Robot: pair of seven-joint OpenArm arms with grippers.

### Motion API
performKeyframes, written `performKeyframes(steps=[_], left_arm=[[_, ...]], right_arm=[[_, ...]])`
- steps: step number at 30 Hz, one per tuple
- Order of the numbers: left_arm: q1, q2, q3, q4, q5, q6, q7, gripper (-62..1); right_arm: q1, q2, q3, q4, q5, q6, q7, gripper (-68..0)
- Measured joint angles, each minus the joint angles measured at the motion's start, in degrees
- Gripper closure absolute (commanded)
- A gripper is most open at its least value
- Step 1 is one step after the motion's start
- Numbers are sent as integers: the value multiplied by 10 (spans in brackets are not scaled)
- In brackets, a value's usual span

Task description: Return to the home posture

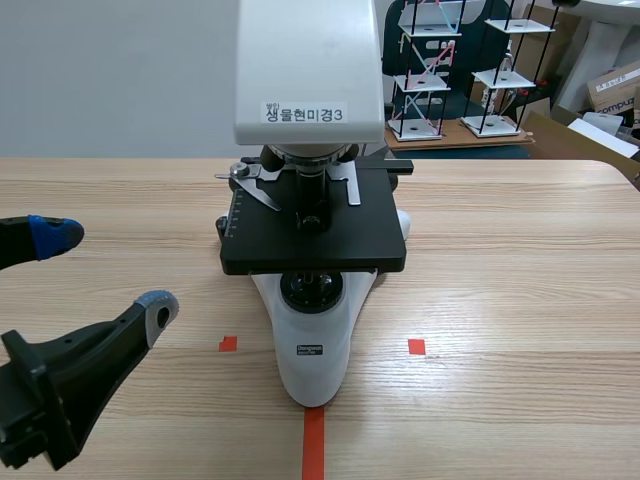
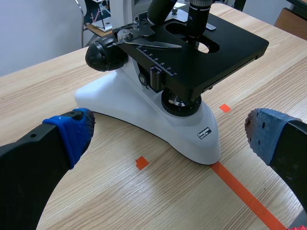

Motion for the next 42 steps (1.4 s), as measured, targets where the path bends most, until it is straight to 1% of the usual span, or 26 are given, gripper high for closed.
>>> performKeyframes(steps=[22, 24, 27, 30, 33, 36, 40, 42], left_arm=[[0, 0, 0, 0, 0, 0, 0, -623], [0, 0, 0, 0, 0, 0, 0, -623], [0, 0, 0, 0, 0, 0, 0, -623], [0, 0, 0, 0, 0, 0, 0, -623], [0, 0, 0, 0, 0, 0, 0, -623], [0, 0, 0, 0, 0, 0, 0, -623], [0, 0, 0, 0, 0, 0, 0, -623], [0, 0, 0, 0, 0, 0, 0, -623]], right_arm=[[0, 0, 0, 0, 0, 0, 2, -6], [-3, 0, 0, 0, 0, 0, 15, -6], [-16, 0, 0, 0, -1, -2, 20, -6], [-48, 0, 9, 2, -33, -2, 26, -11], [-100, 0, 51, 15, -39, -7, 34, -73], [-167, 0, 114, 47, -39, -7, 63, -157], [-275, 0, 185, 102, -39, -6, 117, -282], [-334, 0, 209, 122, -46, 4, 157, -331]])
